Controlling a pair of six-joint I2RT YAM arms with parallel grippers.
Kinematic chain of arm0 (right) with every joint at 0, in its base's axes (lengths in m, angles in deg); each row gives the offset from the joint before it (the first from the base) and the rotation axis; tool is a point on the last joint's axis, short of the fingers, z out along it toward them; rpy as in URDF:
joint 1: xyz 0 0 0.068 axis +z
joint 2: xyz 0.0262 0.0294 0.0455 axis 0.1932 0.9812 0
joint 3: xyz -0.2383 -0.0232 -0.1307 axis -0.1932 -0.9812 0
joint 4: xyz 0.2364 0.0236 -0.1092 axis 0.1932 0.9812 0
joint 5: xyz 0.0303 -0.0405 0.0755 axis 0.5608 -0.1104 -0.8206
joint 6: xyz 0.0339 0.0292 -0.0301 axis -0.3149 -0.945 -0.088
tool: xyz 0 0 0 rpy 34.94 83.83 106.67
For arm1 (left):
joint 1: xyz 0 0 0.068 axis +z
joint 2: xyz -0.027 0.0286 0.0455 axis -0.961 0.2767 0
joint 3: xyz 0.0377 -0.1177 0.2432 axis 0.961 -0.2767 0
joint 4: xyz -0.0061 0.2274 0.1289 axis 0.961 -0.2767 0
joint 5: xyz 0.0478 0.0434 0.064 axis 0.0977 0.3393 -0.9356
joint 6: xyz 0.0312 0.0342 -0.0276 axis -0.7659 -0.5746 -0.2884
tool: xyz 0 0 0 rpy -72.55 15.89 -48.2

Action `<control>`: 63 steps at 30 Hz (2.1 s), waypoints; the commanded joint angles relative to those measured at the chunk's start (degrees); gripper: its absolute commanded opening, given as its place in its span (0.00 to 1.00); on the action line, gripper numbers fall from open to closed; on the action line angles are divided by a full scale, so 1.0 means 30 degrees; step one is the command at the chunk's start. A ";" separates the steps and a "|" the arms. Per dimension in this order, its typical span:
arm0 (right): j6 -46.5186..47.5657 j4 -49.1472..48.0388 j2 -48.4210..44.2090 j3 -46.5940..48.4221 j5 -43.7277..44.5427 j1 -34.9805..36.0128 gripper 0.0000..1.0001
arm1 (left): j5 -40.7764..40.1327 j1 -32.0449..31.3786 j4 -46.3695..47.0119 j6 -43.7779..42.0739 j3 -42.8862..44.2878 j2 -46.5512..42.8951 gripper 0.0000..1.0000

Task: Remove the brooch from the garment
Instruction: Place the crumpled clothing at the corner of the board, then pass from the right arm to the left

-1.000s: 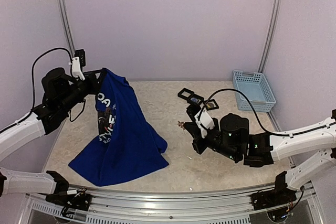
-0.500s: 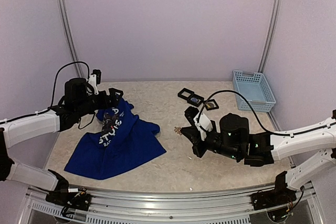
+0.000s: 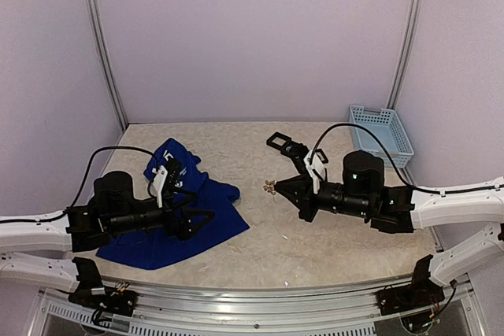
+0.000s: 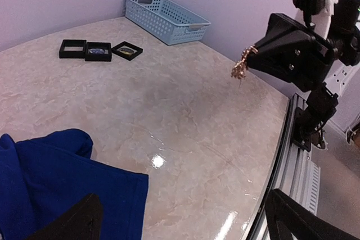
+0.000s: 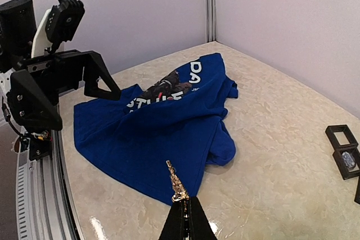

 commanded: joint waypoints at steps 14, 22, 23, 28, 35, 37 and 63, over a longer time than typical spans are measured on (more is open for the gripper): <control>-0.0414 0.1423 0.5587 0.2696 -1.1436 -0.0923 0.00 | 0.3834 -0.2246 0.2327 -0.1871 0.0239 0.5150 0.99; -0.0122 0.2322 0.6949 0.3595 -1.1988 -0.0436 0.00 | 0.5613 -0.2222 0.3563 -0.1537 0.0247 0.5878 0.97; 0.0079 0.2476 0.7111 0.3732 -1.2121 -0.0293 0.00 | 0.5887 -0.2241 0.3688 -0.1523 0.0243 0.5948 0.93; 0.0351 0.2818 0.7546 0.4033 -1.2332 -0.0060 0.00 | 0.6072 -0.2242 0.3600 -0.1511 0.0202 0.5748 0.61; 0.0425 0.3063 0.7625 0.4191 -1.2425 -0.0008 0.00 | 0.6200 -0.2244 0.3477 -0.1460 0.0414 0.6139 0.39; 0.0440 0.3096 0.7618 0.4195 -1.2425 0.0028 0.00 | 0.6173 -0.2239 0.3450 -0.1393 0.0545 0.6413 0.39; 0.1100 0.2712 0.6462 0.3604 -1.0649 0.0577 0.32 | 0.7176 -0.2176 0.4040 -0.0898 0.0571 0.7049 0.00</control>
